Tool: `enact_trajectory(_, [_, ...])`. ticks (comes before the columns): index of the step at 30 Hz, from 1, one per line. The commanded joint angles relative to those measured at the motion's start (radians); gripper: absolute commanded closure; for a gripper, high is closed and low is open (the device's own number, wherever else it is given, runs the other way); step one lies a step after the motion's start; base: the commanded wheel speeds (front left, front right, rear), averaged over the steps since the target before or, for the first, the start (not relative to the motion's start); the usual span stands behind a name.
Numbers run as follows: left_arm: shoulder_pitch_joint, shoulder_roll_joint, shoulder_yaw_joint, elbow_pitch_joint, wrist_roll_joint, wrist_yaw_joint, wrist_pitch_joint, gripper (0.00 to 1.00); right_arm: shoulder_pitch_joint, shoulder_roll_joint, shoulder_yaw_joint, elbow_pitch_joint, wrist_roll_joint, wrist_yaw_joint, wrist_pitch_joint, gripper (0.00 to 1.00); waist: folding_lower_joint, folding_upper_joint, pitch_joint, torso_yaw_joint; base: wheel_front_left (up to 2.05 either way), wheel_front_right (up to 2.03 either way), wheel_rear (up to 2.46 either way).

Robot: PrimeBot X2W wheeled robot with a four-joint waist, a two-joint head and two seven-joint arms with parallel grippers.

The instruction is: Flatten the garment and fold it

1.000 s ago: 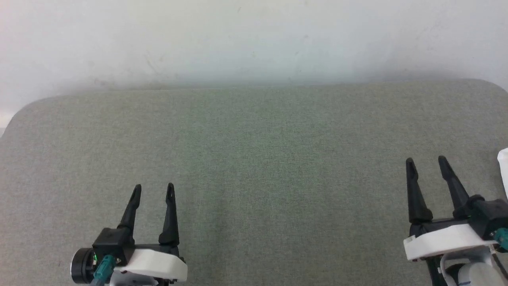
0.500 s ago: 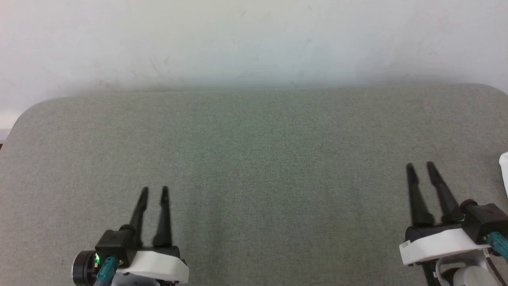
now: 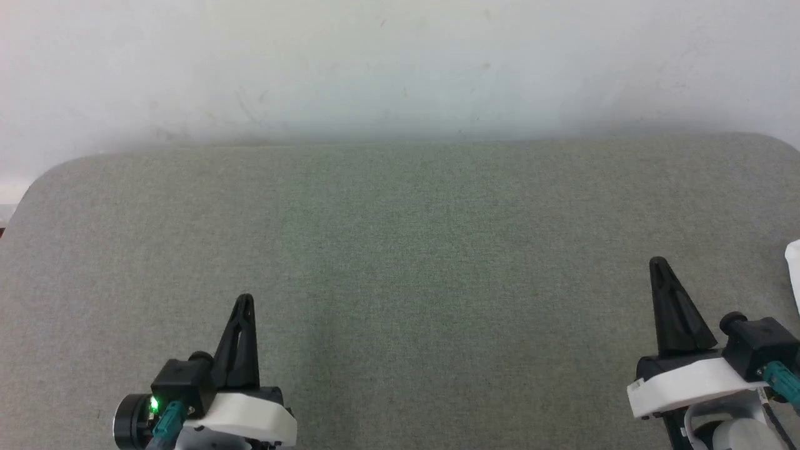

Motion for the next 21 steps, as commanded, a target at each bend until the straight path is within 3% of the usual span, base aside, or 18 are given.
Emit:
enact_trajectory(1, [-0.004,0.0,0.002,-0.006,0.011,-0.002,0.007,1.0,0.001,0.001,0.004,-0.007,-0.01,0.0,0.01,1.0,0.0,-0.0001,-0.001,0.0,0.0,0.0,0.0])
enact_trajectory(21, [-0.009,-0.001,0.009,-0.016,0.03,-0.005,0.046,1.0,0.003,0.001,0.013,-0.019,-0.028,-0.001,0.047,1.0,0.0,-0.0001,-0.006,-0.001,0.0,0.0,0.0])
